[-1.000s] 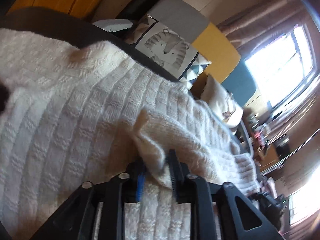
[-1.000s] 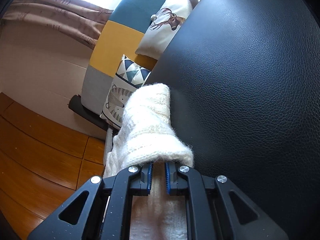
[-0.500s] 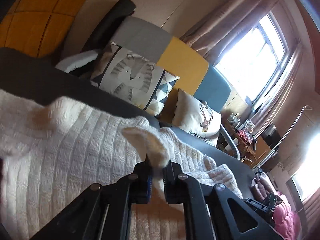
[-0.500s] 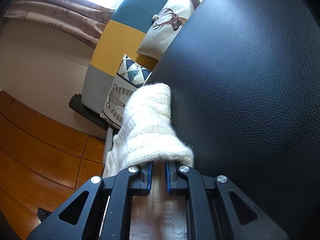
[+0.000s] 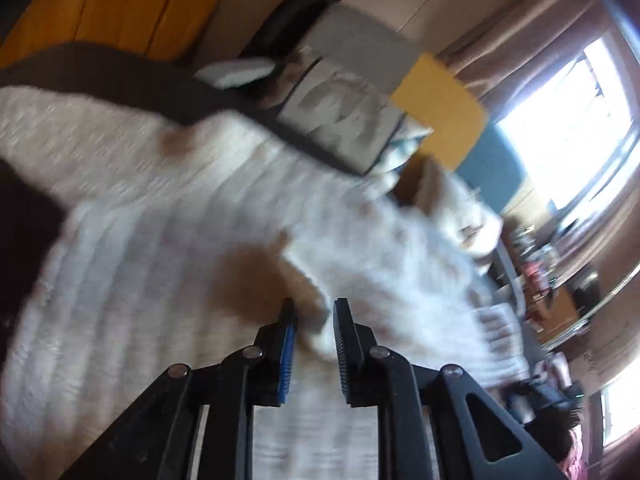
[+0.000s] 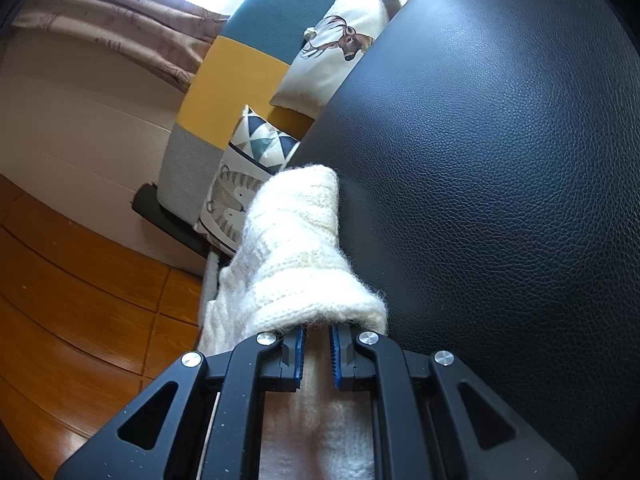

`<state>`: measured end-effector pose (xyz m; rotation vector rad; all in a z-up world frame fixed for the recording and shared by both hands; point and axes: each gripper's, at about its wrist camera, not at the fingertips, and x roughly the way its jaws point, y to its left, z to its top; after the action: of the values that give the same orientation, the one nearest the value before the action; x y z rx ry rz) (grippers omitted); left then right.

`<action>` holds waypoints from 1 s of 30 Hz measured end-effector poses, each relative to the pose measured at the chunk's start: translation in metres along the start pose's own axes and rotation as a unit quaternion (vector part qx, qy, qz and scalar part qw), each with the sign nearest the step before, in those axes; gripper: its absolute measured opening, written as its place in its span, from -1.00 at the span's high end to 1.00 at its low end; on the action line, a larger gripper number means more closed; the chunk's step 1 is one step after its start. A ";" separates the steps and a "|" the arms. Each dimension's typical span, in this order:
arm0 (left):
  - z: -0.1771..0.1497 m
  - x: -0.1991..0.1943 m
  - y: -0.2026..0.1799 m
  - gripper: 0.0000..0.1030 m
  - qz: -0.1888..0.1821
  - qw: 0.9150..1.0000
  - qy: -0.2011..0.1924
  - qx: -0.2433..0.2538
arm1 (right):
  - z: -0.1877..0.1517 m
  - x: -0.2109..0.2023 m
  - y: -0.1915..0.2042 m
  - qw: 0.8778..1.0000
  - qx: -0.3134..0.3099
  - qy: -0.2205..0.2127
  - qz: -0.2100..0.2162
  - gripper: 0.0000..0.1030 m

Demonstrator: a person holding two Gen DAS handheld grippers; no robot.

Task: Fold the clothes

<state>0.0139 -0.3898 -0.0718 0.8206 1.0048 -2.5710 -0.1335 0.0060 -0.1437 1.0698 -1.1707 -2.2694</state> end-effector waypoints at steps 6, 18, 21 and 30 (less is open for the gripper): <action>-0.002 -0.019 -0.052 0.62 0.055 0.991 -0.084 0.094 | 0.002 0.001 0.001 1.000 -0.003 0.006 -0.004 0.82; 0.004 -0.038 0.040 0.62 0.139 0.986 -0.049 -0.075 | 0.001 0.000 0.002 1.000 -0.007 0.003 -0.002 0.82; 0.005 -0.028 0.011 0.62 0.099 0.994 -0.039 -0.019 | 0.000 0.000 0.002 1.000 -0.008 0.002 -0.001 0.82; -0.011 0.052 -0.055 0.61 0.106 0.981 0.066 0.151 | 0.000 0.000 0.002 1.000 -0.013 0.003 -0.002 0.82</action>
<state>-0.0473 -0.3441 -0.0797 1.1208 0.5284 -2.5418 -0.1332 0.0048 -0.1424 1.0705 -1.1336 -2.2771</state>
